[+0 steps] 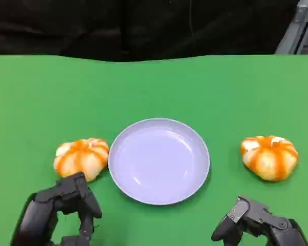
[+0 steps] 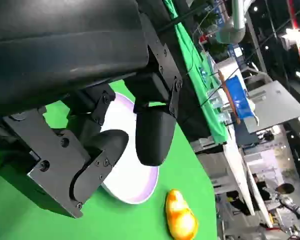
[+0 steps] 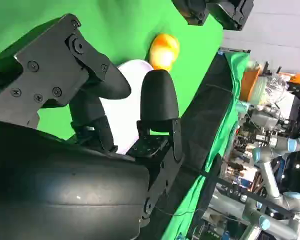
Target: Grasp the bread from the table and place it into the plate.
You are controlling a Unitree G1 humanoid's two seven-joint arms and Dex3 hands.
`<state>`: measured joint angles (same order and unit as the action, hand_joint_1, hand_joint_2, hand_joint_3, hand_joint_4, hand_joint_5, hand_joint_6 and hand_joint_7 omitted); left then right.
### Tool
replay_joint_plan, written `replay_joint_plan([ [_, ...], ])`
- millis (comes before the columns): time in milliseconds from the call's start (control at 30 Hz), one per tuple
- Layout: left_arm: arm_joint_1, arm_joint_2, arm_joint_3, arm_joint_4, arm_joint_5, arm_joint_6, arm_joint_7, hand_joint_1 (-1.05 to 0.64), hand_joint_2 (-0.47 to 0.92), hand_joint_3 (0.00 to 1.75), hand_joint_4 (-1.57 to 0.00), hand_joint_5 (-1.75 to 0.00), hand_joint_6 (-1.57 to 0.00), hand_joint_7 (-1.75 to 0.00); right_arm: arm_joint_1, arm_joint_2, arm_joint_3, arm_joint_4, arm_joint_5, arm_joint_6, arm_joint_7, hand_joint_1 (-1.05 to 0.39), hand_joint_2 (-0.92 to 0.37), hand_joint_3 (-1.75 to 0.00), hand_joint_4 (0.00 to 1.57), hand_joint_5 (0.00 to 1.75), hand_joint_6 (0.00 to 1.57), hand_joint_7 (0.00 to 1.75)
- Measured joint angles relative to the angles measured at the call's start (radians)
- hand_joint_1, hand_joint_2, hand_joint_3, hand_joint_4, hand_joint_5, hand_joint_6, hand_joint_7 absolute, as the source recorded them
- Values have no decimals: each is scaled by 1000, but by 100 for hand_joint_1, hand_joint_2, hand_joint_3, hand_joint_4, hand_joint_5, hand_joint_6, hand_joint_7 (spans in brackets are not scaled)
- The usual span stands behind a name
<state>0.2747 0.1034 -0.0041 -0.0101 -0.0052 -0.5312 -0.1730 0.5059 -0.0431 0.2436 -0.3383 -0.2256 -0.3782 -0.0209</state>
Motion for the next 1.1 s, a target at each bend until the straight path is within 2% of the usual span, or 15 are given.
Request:
replay_joint_plan([
  [467, 0, 0, 0, 0, -8, 0, 0, -1, 28, 153, -85, -172, -81, -152, 0, 0, 0, 0, 0, 0, 0, -4, -35, -139, 69, 165, 73, 137],
  [567, 0, 0, 0, 0, -13, 0, 0, -2, 33, 145, -80, -163, -74, -137, 0, 0, 0, 0, -1, 0, 0, -5, -35, -138, 70, 165, 73, 137],
  [633, 0, 0, 1, 0, -28, 0, 0, -2, 39, 132, -76, -148, -68, -116, -1, 1, 1, 1, -3, 0, -3, -6, -35, -138, 70, 164, 72, 137],
  [700, 0, 0, 3, 0, -39, 0, 0, -2, 41, 127, -75, -142, -67, -109, 0, 1, 2, 1, -6, 0, -7, -6, -35, -137, 70, 164, 72, 137],
  [733, 0, -1, 3, 0, -43, 0, 0, -2, 47, 113, -74, -128, -63, -92, 1, 1, 3, 1, -8, 0, -8, -6, -35, -137, 70, 164, 72, 137],
  [800, 0, -1, 3, 0, -51, 5, 0, -4, 53, 99, -71, -117, -59, -76, 2, 1, 4, 1, -11, -1, -9, -6, -36, -137, 70, 165, 72, 138],
  [867, -2, -2, 4, 0, -58, 19, 0, -11, 71, 56, -57, -104, -52, -51, 2, 1, 4, 1, -11, -1, -10, -6, -35, -138, 69, 166, 72, 138],
  [900, -4, -1, 6, 0, -52, 29, 1, -13, 76, 45, -55, -101, -52, -46, 3, 2, 4, 1, -12, -1, -10, -6, -35, -138, 69, 166, 72, 139],
  [967, -10, 0, 9, -1, -31, 47, 4, -14, 80, 37, -53, -100, -52, -41, 3, 3, 5, 1, -12, -1, -10, -6, -35, -138, 69, 166, 72, 139],
  [1000, -13, 0, 9, -1, -26, 54, 4, -30, 84, 23, -35, -89, -42, -32, 3, 3, 5, 1, -12, -1, -10, -7, -35, -139, 70, 166, 72, 139],
  [1100, -45, 32, 19, -9, 52, 144, 14, -40, 91, 6, -21, -82, -37, -22, 3, 10, 9, 0, -13, -1, -12, -7, -34, -140, 70, 167, 72, 140],
])
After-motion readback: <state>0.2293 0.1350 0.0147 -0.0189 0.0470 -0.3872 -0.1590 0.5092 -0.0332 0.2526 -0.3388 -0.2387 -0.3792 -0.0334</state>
